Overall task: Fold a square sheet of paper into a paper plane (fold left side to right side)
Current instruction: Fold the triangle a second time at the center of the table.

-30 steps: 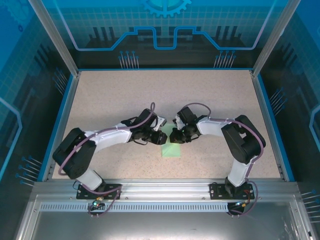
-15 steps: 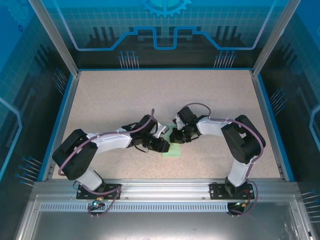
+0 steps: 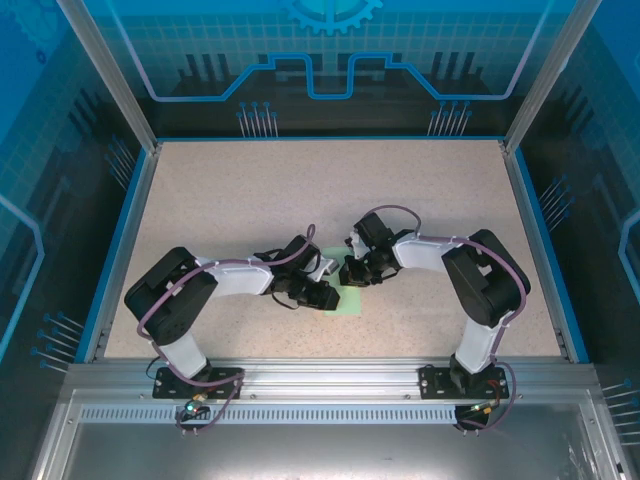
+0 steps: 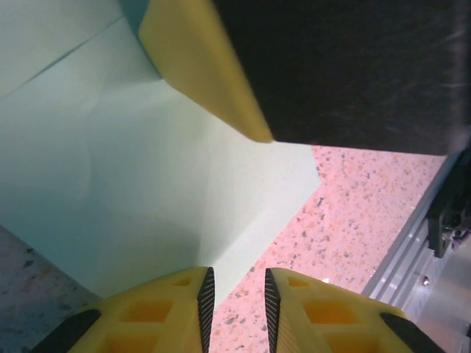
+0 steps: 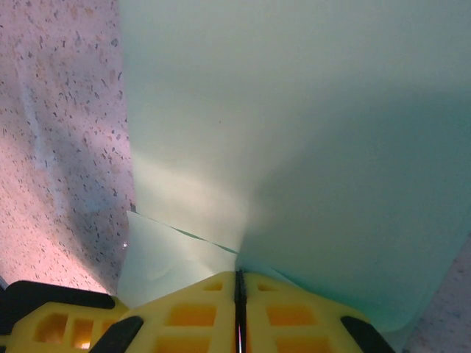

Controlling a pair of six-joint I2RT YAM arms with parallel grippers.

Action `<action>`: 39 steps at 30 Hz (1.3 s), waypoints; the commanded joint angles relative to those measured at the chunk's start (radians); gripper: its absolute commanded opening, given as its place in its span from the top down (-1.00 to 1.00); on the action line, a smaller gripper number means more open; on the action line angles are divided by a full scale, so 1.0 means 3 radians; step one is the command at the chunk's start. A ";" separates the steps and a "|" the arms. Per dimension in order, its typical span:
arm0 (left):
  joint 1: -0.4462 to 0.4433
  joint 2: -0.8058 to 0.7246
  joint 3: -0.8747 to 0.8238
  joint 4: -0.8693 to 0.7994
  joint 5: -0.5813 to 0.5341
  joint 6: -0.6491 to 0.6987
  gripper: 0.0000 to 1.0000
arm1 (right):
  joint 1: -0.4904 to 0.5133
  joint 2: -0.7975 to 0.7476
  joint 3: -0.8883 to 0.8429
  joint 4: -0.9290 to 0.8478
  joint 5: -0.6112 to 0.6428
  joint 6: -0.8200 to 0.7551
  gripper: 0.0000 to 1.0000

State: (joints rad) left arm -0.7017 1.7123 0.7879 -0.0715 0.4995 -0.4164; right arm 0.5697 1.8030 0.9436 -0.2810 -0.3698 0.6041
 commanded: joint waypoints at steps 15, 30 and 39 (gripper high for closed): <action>-0.0012 0.0027 -0.0260 -0.0010 -0.0180 0.0043 0.65 | 0.0001 -0.0166 -0.0135 0.0056 -0.0149 -0.0220 0.89; -0.0031 0.0107 -0.0361 0.0173 -0.0180 0.0043 0.68 | 0.0333 -0.0224 -0.0033 -0.0195 -0.0120 -0.0260 0.90; -0.0048 0.0147 -0.0349 0.0159 -0.0218 0.0048 0.69 | 0.0374 0.0037 0.0140 -0.0489 0.0092 -0.0314 0.90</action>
State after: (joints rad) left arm -0.6994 1.7046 0.7170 0.0315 0.4686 -0.4133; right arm 0.6682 1.7905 0.9634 -0.3515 -0.3759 0.5186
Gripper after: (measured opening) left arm 0.155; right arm 0.055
